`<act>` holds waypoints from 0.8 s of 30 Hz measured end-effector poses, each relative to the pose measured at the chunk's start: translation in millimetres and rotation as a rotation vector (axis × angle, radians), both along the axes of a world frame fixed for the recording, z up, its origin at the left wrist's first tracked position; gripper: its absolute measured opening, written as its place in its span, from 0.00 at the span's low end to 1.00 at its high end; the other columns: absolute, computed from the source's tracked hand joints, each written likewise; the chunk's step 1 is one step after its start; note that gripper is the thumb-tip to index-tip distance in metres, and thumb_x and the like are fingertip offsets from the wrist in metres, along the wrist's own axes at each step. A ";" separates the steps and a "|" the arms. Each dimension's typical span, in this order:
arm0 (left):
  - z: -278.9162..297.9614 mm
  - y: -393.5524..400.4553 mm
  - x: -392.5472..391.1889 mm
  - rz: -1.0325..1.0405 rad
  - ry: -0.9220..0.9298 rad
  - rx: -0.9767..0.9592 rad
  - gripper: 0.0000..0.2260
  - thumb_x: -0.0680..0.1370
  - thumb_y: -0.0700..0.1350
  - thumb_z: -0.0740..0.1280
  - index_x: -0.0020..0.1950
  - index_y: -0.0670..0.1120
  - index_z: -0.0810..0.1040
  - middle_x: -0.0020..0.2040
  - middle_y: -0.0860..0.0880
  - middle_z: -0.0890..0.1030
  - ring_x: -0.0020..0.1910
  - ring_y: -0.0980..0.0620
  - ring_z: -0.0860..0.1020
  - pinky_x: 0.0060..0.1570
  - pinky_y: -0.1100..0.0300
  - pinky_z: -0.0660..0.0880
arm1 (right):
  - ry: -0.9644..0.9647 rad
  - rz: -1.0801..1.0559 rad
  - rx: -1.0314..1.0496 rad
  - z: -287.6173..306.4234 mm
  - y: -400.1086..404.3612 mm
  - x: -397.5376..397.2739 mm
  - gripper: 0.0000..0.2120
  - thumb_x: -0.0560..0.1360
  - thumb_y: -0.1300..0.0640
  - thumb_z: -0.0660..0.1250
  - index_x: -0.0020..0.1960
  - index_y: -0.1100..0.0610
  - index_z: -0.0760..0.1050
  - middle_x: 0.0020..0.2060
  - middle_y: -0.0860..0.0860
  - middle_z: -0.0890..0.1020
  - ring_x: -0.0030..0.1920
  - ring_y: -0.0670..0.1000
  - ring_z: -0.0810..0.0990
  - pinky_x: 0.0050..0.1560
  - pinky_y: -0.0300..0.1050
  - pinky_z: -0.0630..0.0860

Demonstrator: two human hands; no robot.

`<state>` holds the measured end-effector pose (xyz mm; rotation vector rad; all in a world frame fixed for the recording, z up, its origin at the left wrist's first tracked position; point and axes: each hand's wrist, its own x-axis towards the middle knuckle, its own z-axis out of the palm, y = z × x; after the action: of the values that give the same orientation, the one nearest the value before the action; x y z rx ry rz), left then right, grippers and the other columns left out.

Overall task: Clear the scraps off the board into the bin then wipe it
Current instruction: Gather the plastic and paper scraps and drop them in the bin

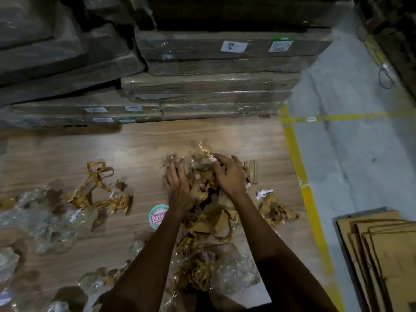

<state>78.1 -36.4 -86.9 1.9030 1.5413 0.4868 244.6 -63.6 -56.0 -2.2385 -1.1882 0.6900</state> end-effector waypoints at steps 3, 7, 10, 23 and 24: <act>1.2 2.3 0.0 -0.028 -0.031 0.016 0.33 0.80 0.63 0.55 0.81 0.49 0.59 0.82 0.39 0.57 0.77 0.37 0.61 0.73 0.39 0.59 | -0.076 -0.105 -0.077 7.5 -18.0 15.4 0.21 0.80 0.32 0.59 0.63 0.40 0.82 0.76 0.48 0.71 0.82 0.57 0.54 0.76 0.70 0.48; -3.1 6.8 4.9 -0.124 -0.142 0.011 0.32 0.81 0.65 0.55 0.81 0.52 0.58 0.83 0.40 0.53 0.79 0.37 0.60 0.73 0.39 0.64 | -0.079 -0.154 -0.116 -6.0 -42.7 31.0 0.21 0.76 0.29 0.60 0.62 0.35 0.80 0.84 0.47 0.49 0.82 0.60 0.37 0.76 0.70 0.41; -5.1 10.9 16.4 -0.163 -0.283 -0.015 0.32 0.82 0.67 0.54 0.82 0.54 0.56 0.83 0.44 0.51 0.82 0.43 0.57 0.75 0.48 0.65 | 0.136 -0.151 -0.108 -15.6 -51.2 25.7 0.24 0.75 0.28 0.58 0.66 0.34 0.76 0.84 0.48 0.45 0.82 0.58 0.35 0.78 0.69 0.39; 24.4 -14.0 65.6 -0.060 -0.742 -0.370 0.24 0.82 0.59 0.60 0.73 0.46 0.74 0.75 0.46 0.74 0.76 0.47 0.69 0.78 0.45 0.62 | 0.652 -0.610 0.293 -7.0 -30.5 -44.8 0.14 0.79 0.40 0.59 0.48 0.48 0.76 0.45 0.49 0.79 0.49 0.53 0.76 0.57 0.60 0.72; 27.1 -14.1 62.8 -0.048 -0.788 -0.401 0.21 0.82 0.56 0.61 0.72 0.49 0.75 0.73 0.48 0.76 0.75 0.47 0.71 0.77 0.40 0.64 | 0.672 -0.641 0.333 -1.5 -32.8 -47.4 0.11 0.77 0.40 0.61 0.42 0.47 0.73 0.40 0.49 0.76 0.44 0.53 0.74 0.49 0.58 0.71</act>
<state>140.9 -50.5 -59.8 1.2128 0.9694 0.7297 197.2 -96.4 -57.5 -1.7282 -0.2117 0.7991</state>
